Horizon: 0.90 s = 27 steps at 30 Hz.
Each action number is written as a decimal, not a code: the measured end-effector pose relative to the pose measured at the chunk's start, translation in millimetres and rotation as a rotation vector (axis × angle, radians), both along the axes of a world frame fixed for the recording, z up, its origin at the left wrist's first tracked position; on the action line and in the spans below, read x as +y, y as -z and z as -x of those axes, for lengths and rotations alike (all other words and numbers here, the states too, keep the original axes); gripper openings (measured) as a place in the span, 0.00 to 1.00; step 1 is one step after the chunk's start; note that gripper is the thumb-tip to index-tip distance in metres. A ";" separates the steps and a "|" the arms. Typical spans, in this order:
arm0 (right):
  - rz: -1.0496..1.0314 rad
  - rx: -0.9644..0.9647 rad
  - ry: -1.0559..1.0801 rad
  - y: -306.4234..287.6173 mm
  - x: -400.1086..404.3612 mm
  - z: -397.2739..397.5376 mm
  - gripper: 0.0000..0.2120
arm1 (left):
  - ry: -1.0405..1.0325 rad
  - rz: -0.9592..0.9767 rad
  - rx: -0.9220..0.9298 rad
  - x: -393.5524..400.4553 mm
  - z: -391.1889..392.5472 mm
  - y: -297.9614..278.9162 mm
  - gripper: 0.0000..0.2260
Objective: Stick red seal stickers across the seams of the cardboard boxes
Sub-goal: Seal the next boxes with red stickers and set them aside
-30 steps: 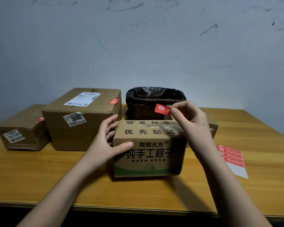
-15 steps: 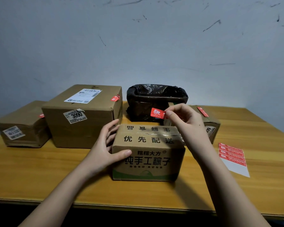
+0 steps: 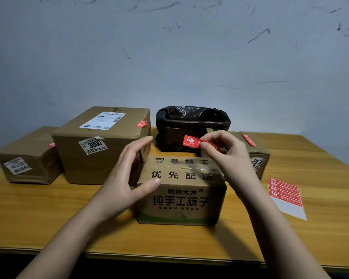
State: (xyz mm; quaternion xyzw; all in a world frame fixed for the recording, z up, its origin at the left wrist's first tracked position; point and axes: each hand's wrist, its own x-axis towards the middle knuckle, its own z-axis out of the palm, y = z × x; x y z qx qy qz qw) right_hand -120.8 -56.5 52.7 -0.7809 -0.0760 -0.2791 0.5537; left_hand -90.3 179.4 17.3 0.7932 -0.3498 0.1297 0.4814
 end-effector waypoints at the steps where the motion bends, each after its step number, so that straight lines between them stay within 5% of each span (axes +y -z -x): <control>1: 0.013 0.002 -0.004 -0.6 0.0 -0.2 0.03 | 0.018 0.016 -0.023 -3.3 1.9 -9.3 0.31; 5: 0.067 0.005 -0.030 -4.8 2.7 -2.6 0.03 | 0.019 0.025 -0.070 -24.9 -5.2 -41.8 0.21; 12: 0.097 -0.023 -0.109 -19.2 1.7 -7.3 0.04 | 0.072 0.148 0.206 -64.2 -32.3 -77.5 0.05; 27: -0.041 0.129 -0.225 -40.2 -15.8 -53.7 0.14 | 0.101 0.179 0.396 -92.6 -66.6 -96.9 0.04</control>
